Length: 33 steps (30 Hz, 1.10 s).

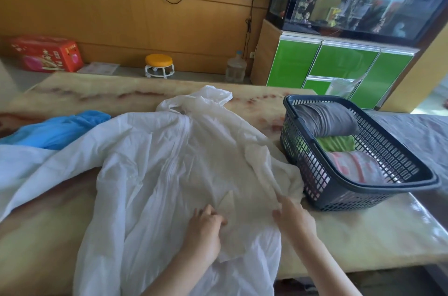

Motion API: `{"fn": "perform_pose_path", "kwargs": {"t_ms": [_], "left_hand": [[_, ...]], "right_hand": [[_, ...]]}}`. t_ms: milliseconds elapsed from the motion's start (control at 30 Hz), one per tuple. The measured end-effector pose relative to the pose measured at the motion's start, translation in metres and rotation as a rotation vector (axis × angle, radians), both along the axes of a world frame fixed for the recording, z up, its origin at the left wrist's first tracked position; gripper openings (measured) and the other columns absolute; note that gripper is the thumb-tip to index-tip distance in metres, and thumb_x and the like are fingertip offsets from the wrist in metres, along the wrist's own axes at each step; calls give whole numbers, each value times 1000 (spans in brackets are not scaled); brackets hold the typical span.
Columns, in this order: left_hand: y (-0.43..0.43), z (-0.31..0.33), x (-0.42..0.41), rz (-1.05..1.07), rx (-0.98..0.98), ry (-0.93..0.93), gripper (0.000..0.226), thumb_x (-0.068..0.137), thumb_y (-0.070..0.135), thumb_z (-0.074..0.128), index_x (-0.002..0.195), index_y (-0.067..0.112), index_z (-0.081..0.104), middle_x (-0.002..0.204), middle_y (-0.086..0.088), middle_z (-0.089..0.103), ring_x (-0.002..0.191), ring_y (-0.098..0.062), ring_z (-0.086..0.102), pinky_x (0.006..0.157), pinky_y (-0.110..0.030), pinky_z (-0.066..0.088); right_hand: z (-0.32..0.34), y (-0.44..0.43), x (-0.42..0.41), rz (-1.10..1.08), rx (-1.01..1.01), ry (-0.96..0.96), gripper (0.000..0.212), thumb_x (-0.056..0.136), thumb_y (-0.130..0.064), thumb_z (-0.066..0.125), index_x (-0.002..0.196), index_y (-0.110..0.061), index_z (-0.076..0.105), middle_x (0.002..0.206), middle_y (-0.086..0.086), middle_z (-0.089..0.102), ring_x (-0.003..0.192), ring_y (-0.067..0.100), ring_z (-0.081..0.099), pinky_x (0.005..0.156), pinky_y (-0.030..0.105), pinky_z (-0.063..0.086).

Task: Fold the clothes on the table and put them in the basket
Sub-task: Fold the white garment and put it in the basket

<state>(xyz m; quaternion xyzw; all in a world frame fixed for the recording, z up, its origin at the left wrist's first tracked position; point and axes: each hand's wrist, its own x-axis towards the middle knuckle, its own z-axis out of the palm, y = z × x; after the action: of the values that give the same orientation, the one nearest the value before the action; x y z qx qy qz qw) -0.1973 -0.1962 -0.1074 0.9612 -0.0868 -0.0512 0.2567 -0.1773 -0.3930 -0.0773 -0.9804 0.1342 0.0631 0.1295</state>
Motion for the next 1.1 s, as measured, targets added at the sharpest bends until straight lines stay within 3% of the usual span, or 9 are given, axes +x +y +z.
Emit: {"fn": "perform_pose_path", "kwargs": {"t_ms": [167,233,300,500,667,833,933,1033,1100], "left_hand": [[-6,6,12,-41,22,-225,38,79,26,71,116,27,65,130,-1,52,124,-28,47,102,-36,38],[-6,10,18,-76,107,-200,47,86,33,64,132,29,52,147,-4,36,137,-28,32,111,-36,26],[0,8,29,-40,142,-87,50,96,39,46,144,35,32,157,2,14,145,-18,9,117,-33,11],[13,10,52,-17,159,17,55,99,38,39,149,34,17,160,1,3,147,-18,-3,117,-43,4],[-8,10,79,-138,170,-16,56,99,41,37,149,37,13,160,3,-3,147,-17,-9,115,-51,-1],[-17,-5,91,-121,246,105,66,93,59,24,151,33,5,160,-4,-9,146,-24,-10,111,-59,-6],[-4,-17,88,-154,309,147,64,96,54,27,151,32,4,159,-2,-12,146,-23,-12,113,-57,-6],[11,-10,85,-175,248,132,58,98,44,37,150,31,17,160,-1,-3,147,-20,-5,115,-49,-1],[23,-3,85,-114,148,69,50,98,40,39,146,29,30,158,-1,15,146,-16,7,116,-40,7]], "right_hand": [[13,-3,11,10,-10,-376,34,93,-36,54,124,-22,51,112,-3,60,101,19,59,69,31,46],[16,3,22,61,29,-503,38,90,-35,59,125,-22,52,114,-1,55,106,21,54,70,33,46],[12,11,38,125,7,-517,49,88,-40,62,132,-23,49,119,1,53,111,22,50,77,34,46],[-1,25,91,59,-26,-534,71,77,-59,66,136,-25,46,107,6,55,98,27,54,76,37,46],[13,19,126,69,19,-550,28,86,-16,60,114,-18,64,106,3,65,99,26,57,70,34,43],[17,-8,146,193,-224,-668,29,63,16,66,82,-5,72,90,11,64,86,33,57,65,34,46],[12,-8,148,208,-428,-461,16,79,3,61,89,-6,71,99,9,63,101,31,53,84,38,46],[2,-4,145,80,-357,-84,30,95,-10,41,110,-10,67,117,8,61,122,28,43,99,34,36],[6,-1,141,95,-345,-181,29,95,-14,43,109,-15,68,118,5,62,121,27,42,97,35,35]]}}
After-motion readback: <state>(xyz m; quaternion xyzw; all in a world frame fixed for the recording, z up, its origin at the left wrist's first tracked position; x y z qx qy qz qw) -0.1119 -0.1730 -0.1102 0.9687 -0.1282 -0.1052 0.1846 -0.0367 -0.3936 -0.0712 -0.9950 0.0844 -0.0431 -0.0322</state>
